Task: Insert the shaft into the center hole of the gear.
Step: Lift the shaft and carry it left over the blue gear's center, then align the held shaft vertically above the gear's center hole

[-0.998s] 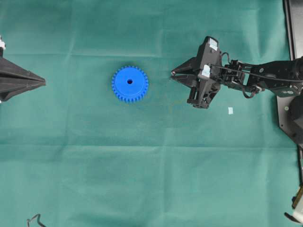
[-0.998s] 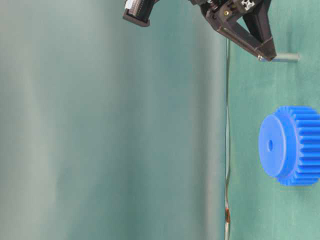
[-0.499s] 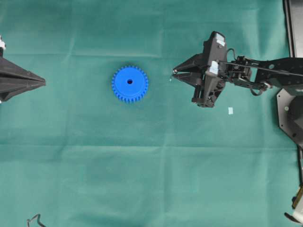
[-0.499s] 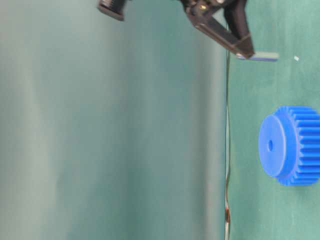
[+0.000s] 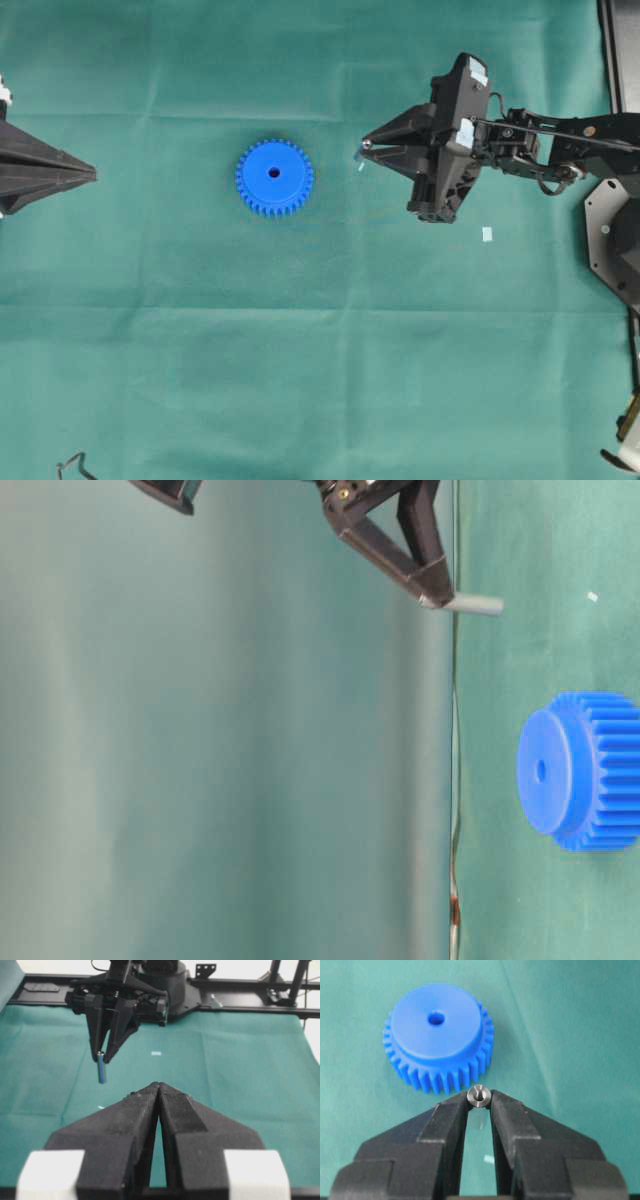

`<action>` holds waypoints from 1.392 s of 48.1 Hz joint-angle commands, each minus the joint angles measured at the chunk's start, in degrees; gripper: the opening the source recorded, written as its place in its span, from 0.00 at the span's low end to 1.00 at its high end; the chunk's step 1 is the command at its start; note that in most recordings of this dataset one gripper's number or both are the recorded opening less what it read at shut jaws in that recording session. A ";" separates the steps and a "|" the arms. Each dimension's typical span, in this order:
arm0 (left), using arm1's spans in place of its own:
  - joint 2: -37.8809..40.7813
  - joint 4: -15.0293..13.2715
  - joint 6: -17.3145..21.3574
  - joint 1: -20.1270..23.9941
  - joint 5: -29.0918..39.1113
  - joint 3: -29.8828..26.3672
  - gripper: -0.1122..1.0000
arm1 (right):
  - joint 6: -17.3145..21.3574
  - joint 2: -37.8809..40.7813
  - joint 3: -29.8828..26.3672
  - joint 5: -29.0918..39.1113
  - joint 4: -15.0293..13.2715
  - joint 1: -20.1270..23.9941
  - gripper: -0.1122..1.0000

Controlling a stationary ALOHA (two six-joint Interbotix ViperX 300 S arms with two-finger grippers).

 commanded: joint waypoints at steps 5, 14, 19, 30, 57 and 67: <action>0.35 0.09 -0.09 -0.09 -0.26 -1.41 0.10 | -0.18 2.37 -5.01 0.97 -0.26 1.58 0.25; 0.35 0.18 -0.09 -0.18 -0.26 -1.41 0.10 | -0.18 6.50 -10.63 3.08 -0.53 2.72 0.25; 0.35 0.09 -0.09 -0.18 -0.26 -1.41 0.10 | -0.18 8.61 -13.71 3.87 -0.70 3.16 0.25; 0.35 0.09 -0.09 -0.18 -0.26 -1.41 0.10 | -0.18 11.43 -18.19 4.57 -1.41 3.69 0.25; 0.35 0.09 -0.09 -0.18 -0.18 -1.41 0.10 | 0.00 16.52 -20.48 4.04 -1.67 3.69 0.25; 0.35 0.18 -0.09 -0.18 -0.26 -1.32 0.10 | 0.09 17.58 -20.65 3.60 -1.67 3.52 0.25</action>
